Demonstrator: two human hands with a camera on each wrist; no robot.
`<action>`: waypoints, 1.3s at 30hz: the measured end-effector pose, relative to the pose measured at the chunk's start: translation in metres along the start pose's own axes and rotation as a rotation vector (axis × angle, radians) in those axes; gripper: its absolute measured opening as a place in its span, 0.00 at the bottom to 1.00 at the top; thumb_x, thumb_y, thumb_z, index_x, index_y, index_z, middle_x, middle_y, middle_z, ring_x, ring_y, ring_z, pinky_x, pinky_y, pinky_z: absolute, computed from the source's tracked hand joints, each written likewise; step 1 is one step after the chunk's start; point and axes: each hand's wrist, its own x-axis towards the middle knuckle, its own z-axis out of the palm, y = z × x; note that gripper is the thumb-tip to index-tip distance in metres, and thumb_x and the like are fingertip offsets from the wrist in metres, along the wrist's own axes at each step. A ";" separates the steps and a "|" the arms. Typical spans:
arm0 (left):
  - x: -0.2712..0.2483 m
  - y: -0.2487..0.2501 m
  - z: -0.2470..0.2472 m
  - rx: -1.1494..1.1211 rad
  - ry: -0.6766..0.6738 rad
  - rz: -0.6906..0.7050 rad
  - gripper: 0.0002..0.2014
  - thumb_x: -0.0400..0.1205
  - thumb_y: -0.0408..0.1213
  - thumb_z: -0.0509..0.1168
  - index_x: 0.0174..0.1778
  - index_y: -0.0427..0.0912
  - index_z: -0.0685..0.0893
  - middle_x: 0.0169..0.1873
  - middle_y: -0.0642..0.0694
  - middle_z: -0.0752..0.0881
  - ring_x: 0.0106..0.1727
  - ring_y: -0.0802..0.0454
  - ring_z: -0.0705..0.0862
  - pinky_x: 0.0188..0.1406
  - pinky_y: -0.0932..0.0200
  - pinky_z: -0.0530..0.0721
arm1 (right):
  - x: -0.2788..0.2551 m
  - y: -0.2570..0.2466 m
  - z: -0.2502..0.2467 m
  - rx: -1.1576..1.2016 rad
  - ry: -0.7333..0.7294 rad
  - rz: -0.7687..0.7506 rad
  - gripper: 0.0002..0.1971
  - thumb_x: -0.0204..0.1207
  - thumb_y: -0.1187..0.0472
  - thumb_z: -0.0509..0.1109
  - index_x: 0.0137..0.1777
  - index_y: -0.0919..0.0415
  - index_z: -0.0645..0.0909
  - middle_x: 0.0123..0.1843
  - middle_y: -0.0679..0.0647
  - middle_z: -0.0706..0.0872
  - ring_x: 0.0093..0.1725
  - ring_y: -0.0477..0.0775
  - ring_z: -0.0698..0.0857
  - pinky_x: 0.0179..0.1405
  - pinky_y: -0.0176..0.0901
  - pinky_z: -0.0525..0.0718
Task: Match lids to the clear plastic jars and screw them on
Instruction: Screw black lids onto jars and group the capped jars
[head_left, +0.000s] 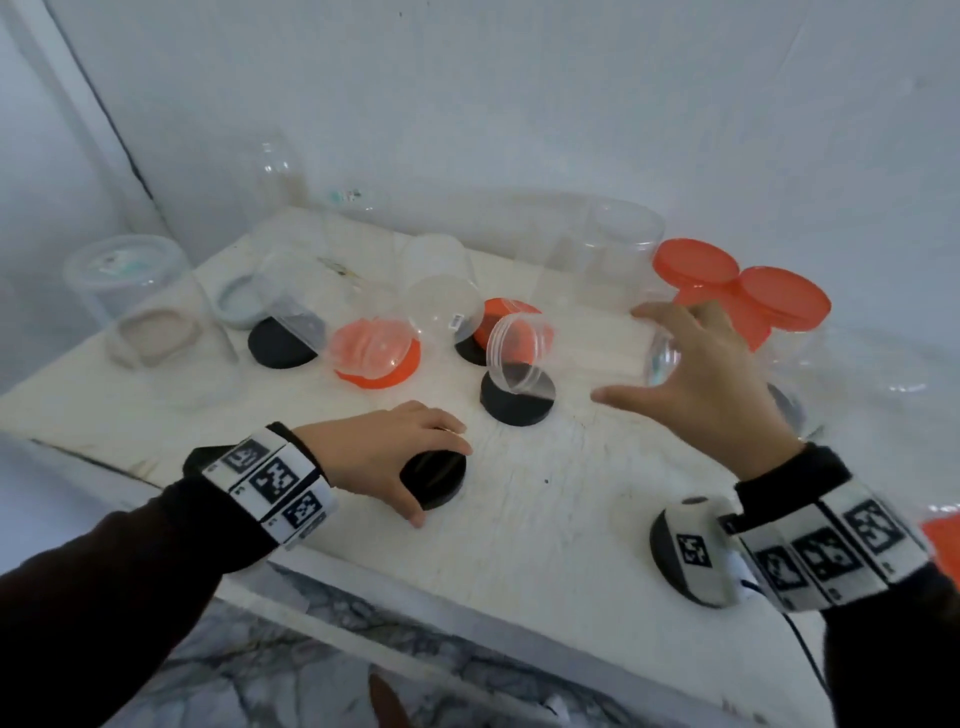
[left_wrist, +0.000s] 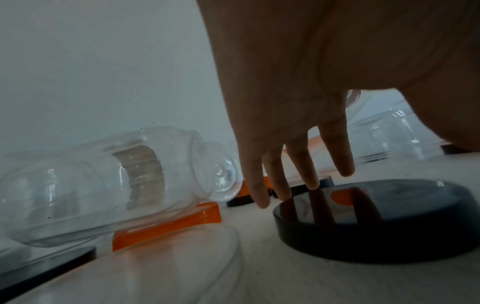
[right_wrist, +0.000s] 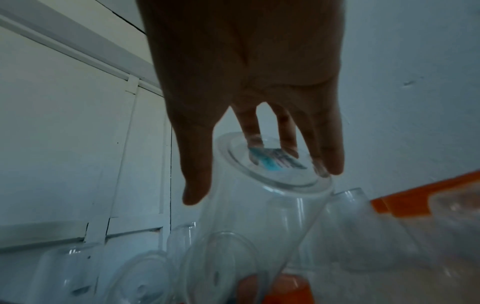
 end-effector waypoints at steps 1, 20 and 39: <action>-0.001 0.001 0.002 0.030 -0.013 0.002 0.39 0.71 0.50 0.74 0.77 0.56 0.63 0.78 0.56 0.58 0.76 0.55 0.56 0.76 0.57 0.61 | -0.005 -0.001 0.004 0.026 0.006 0.012 0.41 0.56 0.45 0.82 0.70 0.53 0.73 0.62 0.55 0.73 0.54 0.49 0.73 0.52 0.39 0.69; -0.014 -0.007 0.001 -0.126 0.240 -0.021 0.35 0.75 0.45 0.71 0.77 0.57 0.63 0.77 0.50 0.62 0.74 0.51 0.61 0.70 0.59 0.63 | -0.059 -0.011 0.069 0.356 -0.045 0.362 0.41 0.60 0.55 0.83 0.70 0.62 0.64 0.61 0.49 0.63 0.59 0.50 0.73 0.53 0.36 0.73; -0.005 0.001 -0.018 -0.546 0.762 0.185 0.32 0.66 0.56 0.66 0.68 0.61 0.68 0.67 0.54 0.70 0.70 0.59 0.68 0.69 0.57 0.70 | -0.064 0.007 0.085 0.536 -0.047 0.405 0.42 0.63 0.54 0.81 0.73 0.59 0.63 0.66 0.50 0.73 0.65 0.48 0.74 0.60 0.40 0.74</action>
